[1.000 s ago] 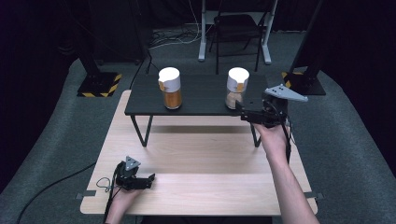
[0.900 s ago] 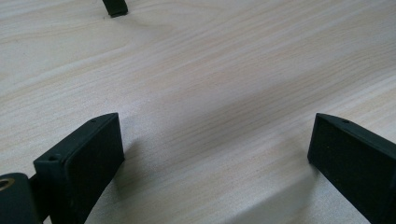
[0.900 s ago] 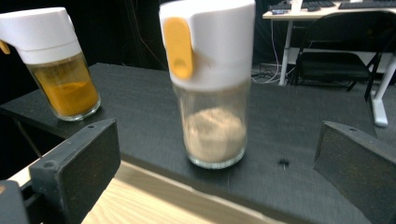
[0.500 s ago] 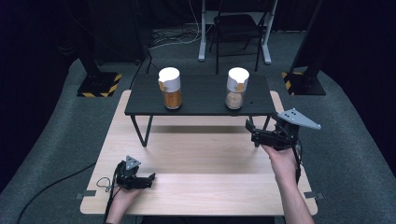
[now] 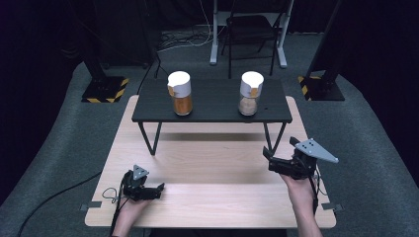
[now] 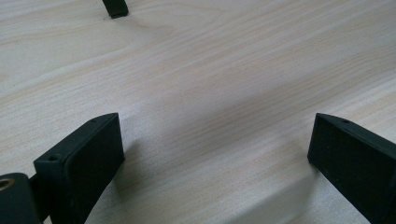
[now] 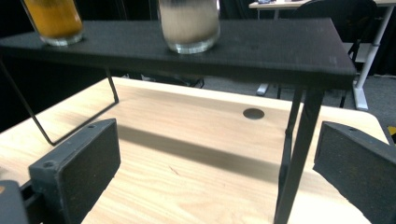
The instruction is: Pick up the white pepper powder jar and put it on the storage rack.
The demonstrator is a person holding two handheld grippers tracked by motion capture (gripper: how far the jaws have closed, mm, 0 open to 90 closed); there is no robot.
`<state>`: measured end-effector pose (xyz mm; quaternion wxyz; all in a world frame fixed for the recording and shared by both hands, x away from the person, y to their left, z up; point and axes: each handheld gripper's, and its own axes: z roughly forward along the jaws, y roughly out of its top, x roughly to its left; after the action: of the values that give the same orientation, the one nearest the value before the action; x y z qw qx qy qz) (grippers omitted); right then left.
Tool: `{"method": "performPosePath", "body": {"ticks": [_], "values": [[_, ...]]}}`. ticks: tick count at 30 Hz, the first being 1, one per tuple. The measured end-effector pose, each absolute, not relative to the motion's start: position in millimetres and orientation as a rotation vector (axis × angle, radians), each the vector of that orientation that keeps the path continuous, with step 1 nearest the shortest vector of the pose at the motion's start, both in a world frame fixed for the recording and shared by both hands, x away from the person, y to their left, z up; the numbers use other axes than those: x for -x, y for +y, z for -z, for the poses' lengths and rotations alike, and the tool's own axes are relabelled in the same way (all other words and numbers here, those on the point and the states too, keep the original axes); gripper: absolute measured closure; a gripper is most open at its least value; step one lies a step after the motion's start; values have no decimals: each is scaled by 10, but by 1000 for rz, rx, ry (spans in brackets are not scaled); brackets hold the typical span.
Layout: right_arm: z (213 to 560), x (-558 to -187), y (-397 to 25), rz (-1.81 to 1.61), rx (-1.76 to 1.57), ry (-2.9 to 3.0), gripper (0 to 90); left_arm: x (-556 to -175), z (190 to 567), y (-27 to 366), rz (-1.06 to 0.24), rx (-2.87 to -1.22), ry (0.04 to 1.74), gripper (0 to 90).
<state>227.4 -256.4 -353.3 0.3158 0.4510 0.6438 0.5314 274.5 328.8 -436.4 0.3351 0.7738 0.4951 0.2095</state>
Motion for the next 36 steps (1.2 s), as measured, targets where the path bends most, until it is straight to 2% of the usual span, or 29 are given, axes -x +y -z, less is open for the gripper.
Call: {"method": "performPosePath", "body": {"ticks": [15, 36], "values": [[4024, -2085, -2703, -1373, -1228, 1682, 0, -2744, 4364, 3289, -546, -2020, 1290, 29], [4489, -2177, -2776, -1219, -1347, 1807, 0, -2747, 4363, 3292, -545, -2022, 1288, 29]]}}
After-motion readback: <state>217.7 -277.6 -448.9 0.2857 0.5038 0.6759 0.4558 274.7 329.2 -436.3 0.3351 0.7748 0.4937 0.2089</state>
